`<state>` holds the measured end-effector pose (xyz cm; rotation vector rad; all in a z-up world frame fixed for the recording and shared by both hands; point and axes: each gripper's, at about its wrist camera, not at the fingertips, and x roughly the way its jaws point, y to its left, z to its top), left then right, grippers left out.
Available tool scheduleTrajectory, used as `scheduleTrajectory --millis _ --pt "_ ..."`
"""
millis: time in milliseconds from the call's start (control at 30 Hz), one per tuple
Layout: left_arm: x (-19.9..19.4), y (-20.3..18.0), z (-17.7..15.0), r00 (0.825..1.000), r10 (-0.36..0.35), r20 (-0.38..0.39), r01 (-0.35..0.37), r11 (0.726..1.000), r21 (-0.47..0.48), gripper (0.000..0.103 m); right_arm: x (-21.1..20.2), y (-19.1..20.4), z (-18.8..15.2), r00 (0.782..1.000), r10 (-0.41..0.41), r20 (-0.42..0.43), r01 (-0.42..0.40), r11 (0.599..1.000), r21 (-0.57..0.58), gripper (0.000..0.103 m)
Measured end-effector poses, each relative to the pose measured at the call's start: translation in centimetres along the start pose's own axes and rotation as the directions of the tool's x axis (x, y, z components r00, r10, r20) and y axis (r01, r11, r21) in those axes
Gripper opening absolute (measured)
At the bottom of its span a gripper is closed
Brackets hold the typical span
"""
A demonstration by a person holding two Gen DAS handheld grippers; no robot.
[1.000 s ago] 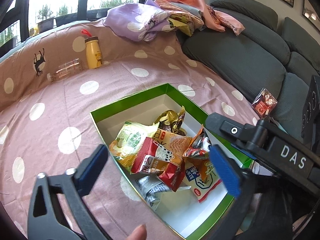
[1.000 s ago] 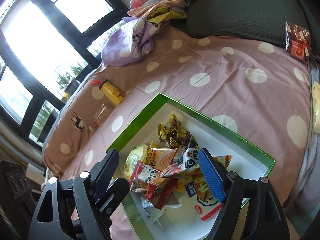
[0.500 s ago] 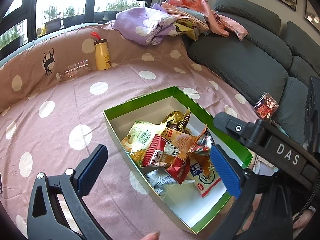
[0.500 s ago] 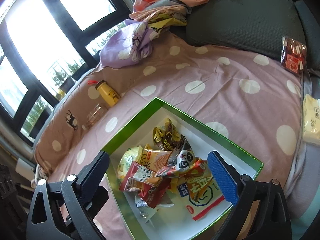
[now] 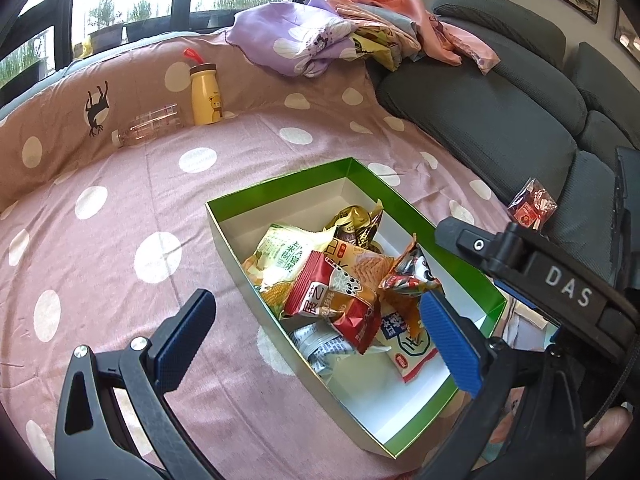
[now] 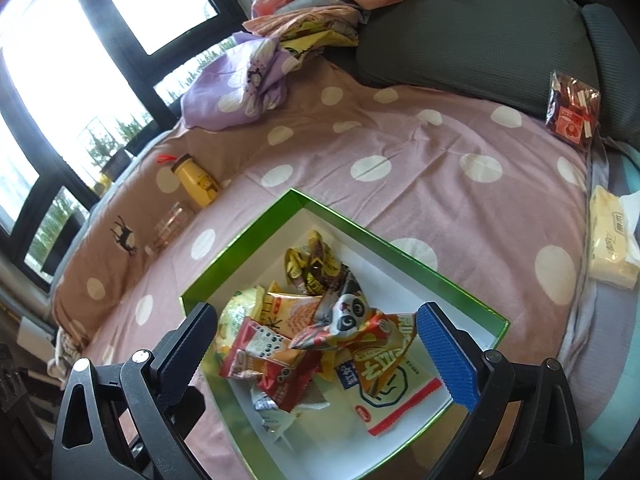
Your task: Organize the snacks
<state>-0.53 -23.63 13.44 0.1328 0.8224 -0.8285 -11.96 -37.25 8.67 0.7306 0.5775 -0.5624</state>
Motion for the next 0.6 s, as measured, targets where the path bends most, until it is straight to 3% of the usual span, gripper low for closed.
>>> scheduleTrajectory --millis 600 --pt "-0.28 0.85 -0.28 1.000 -0.004 -0.005 0.004 1.000 -0.023 0.102 0.08 0.35 -0.16 0.999 -0.036 -0.008 0.036 0.999 -0.024 0.100"
